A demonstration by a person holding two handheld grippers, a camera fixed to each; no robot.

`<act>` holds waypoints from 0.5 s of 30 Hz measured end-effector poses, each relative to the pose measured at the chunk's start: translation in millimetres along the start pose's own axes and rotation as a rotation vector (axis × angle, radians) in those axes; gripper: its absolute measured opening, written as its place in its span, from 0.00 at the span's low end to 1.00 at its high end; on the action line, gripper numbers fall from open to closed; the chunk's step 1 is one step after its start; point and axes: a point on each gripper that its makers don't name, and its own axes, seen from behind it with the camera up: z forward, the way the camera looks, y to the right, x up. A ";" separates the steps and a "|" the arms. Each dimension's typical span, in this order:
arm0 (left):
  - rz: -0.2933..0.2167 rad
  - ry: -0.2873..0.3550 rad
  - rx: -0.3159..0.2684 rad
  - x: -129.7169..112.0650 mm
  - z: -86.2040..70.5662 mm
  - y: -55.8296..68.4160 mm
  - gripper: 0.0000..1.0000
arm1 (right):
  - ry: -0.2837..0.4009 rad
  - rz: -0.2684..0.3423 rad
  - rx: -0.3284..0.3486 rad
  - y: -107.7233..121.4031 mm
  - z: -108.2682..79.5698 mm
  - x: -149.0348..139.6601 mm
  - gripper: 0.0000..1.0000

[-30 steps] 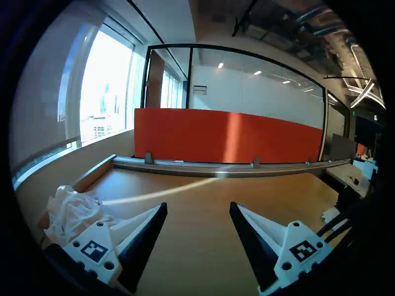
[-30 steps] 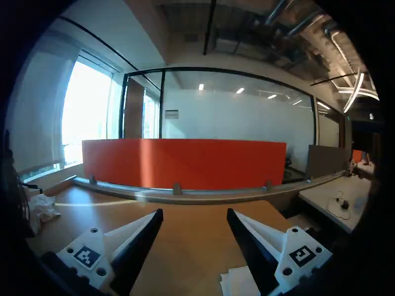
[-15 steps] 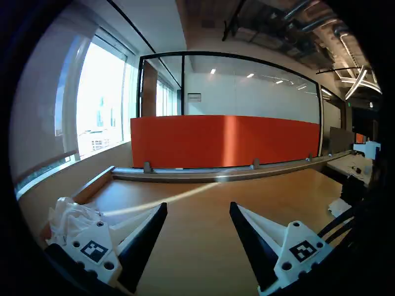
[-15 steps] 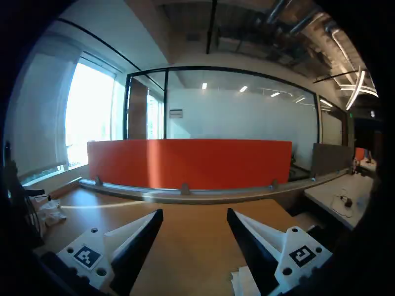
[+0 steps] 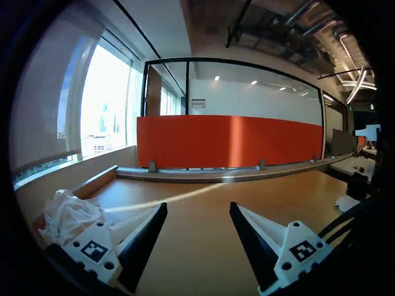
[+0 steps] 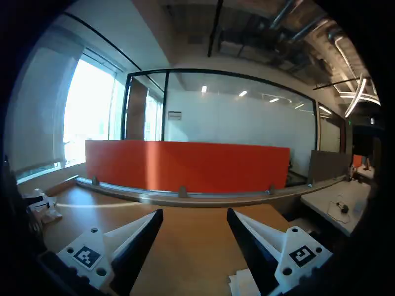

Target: Fold towel

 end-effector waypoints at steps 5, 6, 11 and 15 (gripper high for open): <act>-0.003 0.023 -0.005 -16.6 2.6 -4.2 0.94 | 0.013 0.004 -0.003 -4.2 0.1 -9.6 1.00; -0.003 0.025 -0.004 -20.1 3.1 -5.2 0.94 | 0.016 0.005 -0.003 -4.8 0.0 -11.8 1.00; 0.007 0.039 0.003 -38.2 4.2 -10.2 0.94 | 0.029 -0.006 -0.006 -5.6 -0.1 -22.4 1.00; 0.003 0.052 0.011 -49.8 3.3 -13.4 0.94 | 0.038 -0.011 -0.007 -4.6 0.1 -29.7 1.00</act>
